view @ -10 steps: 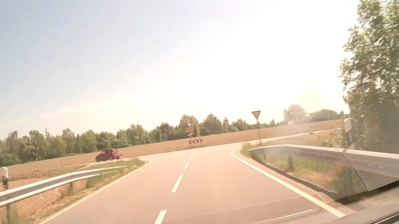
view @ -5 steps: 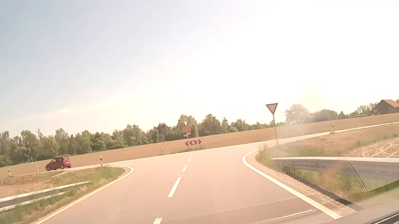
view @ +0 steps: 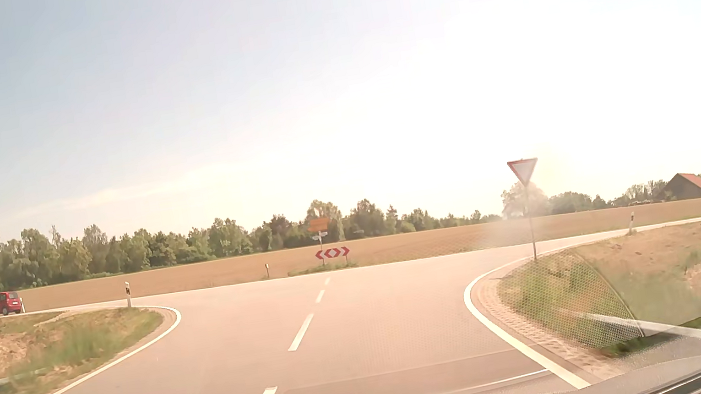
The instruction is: Follow the waypoints while adhering to traffic rules and regulations
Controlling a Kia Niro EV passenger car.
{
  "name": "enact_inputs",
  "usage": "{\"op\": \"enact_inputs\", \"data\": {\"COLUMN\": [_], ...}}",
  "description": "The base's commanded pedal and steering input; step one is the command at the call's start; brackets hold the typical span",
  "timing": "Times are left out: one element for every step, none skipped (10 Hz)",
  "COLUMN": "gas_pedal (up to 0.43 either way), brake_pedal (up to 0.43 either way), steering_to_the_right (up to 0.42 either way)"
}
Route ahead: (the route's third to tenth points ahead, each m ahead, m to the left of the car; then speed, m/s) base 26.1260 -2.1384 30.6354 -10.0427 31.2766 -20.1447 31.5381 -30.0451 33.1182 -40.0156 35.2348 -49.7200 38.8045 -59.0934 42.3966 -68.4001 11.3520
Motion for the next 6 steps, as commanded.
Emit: {"op": "enact_inputs", "data": {"gas_pedal": [0.000,0.000,0.000,0.000,0.000,0.000], "brake_pedal": [0.268,0.268,0.262,0.268,0.262,0.262], "steering_to_the_right": [0.017,0.021,0.029,0.040,0.054,0.075]}}
